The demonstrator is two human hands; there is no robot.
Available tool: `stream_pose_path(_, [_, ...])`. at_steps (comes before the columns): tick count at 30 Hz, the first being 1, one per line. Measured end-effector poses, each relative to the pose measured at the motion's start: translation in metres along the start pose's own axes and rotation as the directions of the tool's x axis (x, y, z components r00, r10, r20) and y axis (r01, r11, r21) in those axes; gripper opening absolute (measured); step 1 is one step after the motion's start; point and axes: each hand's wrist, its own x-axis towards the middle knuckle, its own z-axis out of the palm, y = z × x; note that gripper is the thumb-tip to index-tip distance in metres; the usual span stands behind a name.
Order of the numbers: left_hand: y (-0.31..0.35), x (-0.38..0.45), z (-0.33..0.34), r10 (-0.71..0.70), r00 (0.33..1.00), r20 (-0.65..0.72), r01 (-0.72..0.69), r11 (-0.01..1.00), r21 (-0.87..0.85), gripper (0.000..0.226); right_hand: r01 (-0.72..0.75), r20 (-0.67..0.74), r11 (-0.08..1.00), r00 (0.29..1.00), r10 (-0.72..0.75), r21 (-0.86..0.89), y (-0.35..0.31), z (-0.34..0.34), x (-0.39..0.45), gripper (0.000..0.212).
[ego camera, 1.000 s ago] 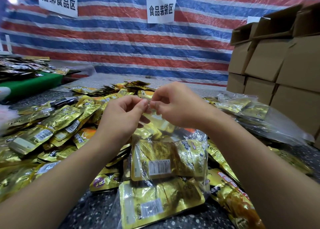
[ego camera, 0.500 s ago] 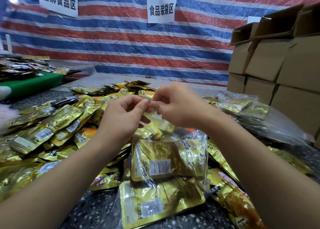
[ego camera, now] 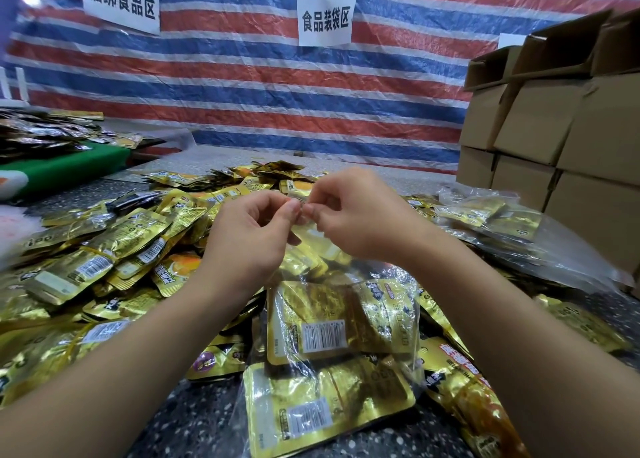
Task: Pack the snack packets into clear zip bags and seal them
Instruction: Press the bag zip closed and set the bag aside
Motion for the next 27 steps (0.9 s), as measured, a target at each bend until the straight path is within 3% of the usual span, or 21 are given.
stream_pose_path(14, [-0.004,0.002,0.000,-0.032,0.999,-0.008,0.032,0.999,-0.028,0.014,-0.021,-0.012,1.000,1.000,0.021,-0.007,-0.002,0.002,0.001,0.015])
stream_pose_path(20, [-0.002,0.002,-0.002,-0.062,0.995,-0.073,0.057,0.995,-0.080,0.014,-0.034,0.021,0.999,0.999,0.034,0.000,-0.004,0.002,0.002,0.025])
stream_pose_path(27, [0.002,0.002,-0.005,-0.060,0.986,-0.154,0.049,0.996,-0.075,0.020,-0.099,0.049,0.995,0.994,0.099,0.010,0.013,-0.010,-0.009,0.023])
